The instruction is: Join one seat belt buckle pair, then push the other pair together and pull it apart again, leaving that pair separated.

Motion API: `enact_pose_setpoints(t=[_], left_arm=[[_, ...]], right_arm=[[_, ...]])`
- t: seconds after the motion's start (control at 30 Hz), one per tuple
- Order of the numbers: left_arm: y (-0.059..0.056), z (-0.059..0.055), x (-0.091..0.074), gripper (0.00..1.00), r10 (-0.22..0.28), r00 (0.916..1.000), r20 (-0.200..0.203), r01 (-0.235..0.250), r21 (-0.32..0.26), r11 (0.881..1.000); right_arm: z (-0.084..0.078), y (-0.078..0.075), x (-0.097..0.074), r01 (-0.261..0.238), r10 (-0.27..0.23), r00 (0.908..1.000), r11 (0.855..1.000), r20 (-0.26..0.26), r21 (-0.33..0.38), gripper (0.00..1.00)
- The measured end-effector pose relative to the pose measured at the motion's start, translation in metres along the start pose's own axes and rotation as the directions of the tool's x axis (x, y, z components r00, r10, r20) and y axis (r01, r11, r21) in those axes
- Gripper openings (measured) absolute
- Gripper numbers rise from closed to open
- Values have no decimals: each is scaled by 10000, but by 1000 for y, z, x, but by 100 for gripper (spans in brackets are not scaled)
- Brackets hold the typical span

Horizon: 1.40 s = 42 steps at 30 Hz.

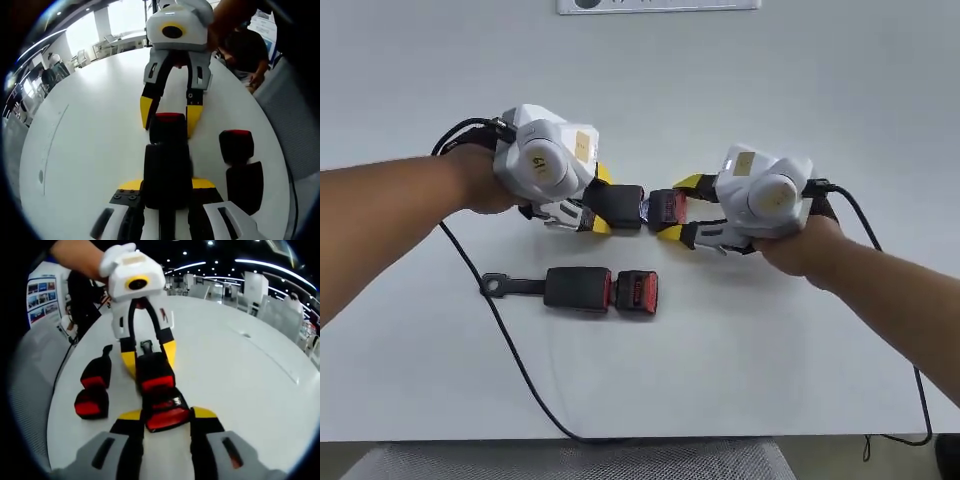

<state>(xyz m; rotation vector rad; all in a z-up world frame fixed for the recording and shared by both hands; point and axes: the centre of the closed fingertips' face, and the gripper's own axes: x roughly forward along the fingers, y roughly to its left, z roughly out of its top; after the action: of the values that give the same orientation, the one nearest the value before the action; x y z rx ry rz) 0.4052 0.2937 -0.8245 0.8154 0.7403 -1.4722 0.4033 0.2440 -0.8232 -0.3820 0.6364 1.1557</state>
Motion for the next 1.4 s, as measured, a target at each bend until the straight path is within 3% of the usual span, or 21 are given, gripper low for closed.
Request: enact_pose_setpoints(t=[0.63, 0.83, 1.1, 1.4], left_arm=[[-2, 0, -1, 34, -20, 9998, -207, 22, 76, 10000], [-2, 0, -1, 34, -22, 9998, -182, 22, 51, 10000], [-2, 1, 0, 35, -31, 9998, -202, 31, -11, 10000], [-2, 1, 0, 35, -10, 9996, -265, 7, -122, 9999]], right_arm=[[-6, -3, 0, 359, -358, 9992, 9993, -148, 97, 36], [-19, -8, -11, 360, -363, 9991, 9993, -219, -137, 36], [-21, -6, -19, 200, -202, 9996, 9998, -204, -67, 36], [-32, -17, -36, 227, -228, 9997, 9997, -129, -128, 36]])
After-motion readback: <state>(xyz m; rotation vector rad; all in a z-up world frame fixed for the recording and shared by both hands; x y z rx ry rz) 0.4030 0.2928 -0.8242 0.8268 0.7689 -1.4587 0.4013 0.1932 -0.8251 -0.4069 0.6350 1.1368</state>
